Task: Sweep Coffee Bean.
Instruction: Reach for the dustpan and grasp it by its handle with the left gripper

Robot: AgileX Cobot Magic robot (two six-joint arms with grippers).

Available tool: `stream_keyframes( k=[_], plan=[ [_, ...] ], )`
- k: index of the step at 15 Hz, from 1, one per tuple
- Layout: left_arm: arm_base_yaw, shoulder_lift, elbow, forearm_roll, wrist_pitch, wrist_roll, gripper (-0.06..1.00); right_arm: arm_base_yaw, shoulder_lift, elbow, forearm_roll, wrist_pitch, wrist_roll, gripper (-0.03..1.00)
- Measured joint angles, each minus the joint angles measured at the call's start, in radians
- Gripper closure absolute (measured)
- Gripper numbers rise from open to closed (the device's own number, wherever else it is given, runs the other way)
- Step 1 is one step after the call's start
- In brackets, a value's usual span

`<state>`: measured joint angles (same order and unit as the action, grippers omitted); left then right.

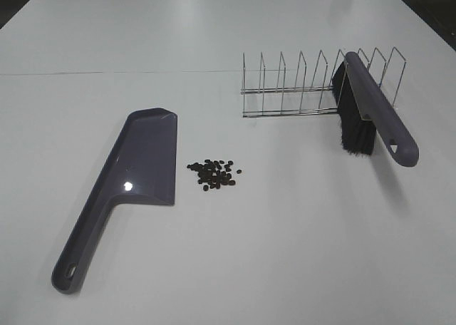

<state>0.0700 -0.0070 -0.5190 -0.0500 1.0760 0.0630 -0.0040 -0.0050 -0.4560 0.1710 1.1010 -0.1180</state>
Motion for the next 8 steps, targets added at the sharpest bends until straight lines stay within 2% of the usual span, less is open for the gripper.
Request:
stream_keyframes(
  k=[6, 8],
  plan=[
    [0.000, 0.000, 0.000, 0.001, 0.000, 0.000, 0.19, 0.000, 0.000, 0.000, 0.000, 0.000, 0.000, 0.37],
    [0.000, 0.000, 0.000, 0.013, 0.000, -0.013, 0.14, 0.000, 0.000, 0.000, 0.000, 0.000, 0.000, 0.37]
  ],
)
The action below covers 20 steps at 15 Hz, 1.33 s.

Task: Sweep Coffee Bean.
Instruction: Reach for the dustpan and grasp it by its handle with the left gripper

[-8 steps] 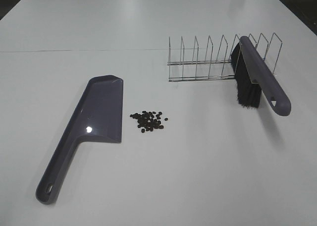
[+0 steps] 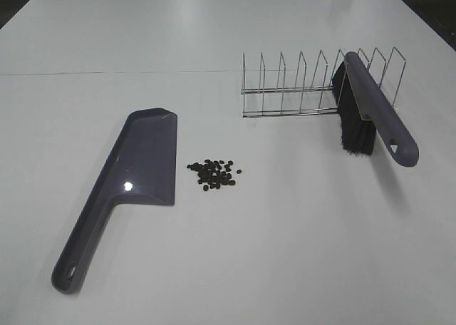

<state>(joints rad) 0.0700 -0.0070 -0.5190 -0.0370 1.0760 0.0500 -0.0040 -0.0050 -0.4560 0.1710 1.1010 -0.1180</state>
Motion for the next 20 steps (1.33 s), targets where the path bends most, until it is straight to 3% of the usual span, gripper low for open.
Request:
stream_keyframes(
  k=[2, 4, 13, 16, 20],
  plan=[
    [0.000, 0.000, 0.000, 0.024, 0.000, -0.033, 0.02, 0.000, 0.000, 0.000, 0.000, 0.000, 0.000, 0.37],
    [0.000, 0.000, 0.000, 0.037, 0.000, -0.039, -0.03, 0.000, 0.000, 0.000, 0.000, 0.000, 0.000, 0.37],
    [0.000, 0.000, 0.000, 0.037, 0.000, -0.042, -0.04, 0.000, 0.000, 0.000, 0.000, 0.000, 0.000, 0.37],
    [0.000, 0.000, 0.000, 0.037, 0.000, -0.041, -0.04, 0.000, 0.000, 0.000, -0.053, 0.000, 0.000, 0.37],
    [0.000, 0.000, 0.000, -0.033, 0.000, -0.008, -0.04, 0.000, 0.000, 0.000, -0.081, 0.000, 0.000, 0.37]
  ],
)
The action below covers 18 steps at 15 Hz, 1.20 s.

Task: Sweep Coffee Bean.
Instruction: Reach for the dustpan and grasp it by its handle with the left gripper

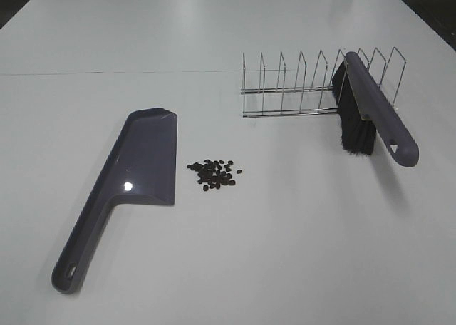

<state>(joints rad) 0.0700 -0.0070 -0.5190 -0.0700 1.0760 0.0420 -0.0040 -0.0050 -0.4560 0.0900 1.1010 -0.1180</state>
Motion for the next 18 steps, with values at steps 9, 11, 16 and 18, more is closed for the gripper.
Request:
stream_keyframes(
  k=[9, 11, 16, 18],
  plan=[
    [0.000, 0.000, 0.000, -0.022, 0.000, 0.010, -0.04, 0.000, 0.000, 0.000, 0.000, 0.000, 0.000, 0.37],
    [0.000, 0.000, 0.000, -0.022, 0.000, 0.010, -0.04, 0.000, 0.000, 0.000, 0.000, 0.000, 0.000, 0.37],
    [0.000, 0.000, 0.000, -0.022, 0.000, 0.011, -0.03, 0.000, 0.000, 0.000, 0.000, 0.000, 0.000, 0.37],
    [0.000, 0.000, 0.000, -0.022, 0.000, 0.011, -0.03, 0.000, 0.000, 0.000, 0.000, 0.000, 0.000, 0.37]
  ],
)
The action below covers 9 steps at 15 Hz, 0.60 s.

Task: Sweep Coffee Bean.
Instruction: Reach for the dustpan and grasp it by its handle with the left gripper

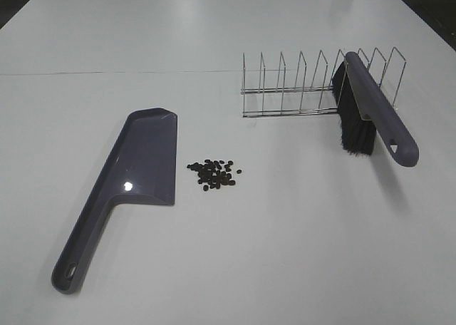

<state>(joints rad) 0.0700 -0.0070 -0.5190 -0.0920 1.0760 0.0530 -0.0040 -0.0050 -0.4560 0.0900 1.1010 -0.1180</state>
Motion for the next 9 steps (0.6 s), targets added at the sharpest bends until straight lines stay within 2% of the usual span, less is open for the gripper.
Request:
stream_keyframes(
  k=[9],
  plan=[
    [0.000, 0.000, 0.000, 0.000, 0.000, 0.000, -0.03, 0.000, 0.000, 0.000, 0.000, 0.000, 0.000, 0.37]
  ],
)
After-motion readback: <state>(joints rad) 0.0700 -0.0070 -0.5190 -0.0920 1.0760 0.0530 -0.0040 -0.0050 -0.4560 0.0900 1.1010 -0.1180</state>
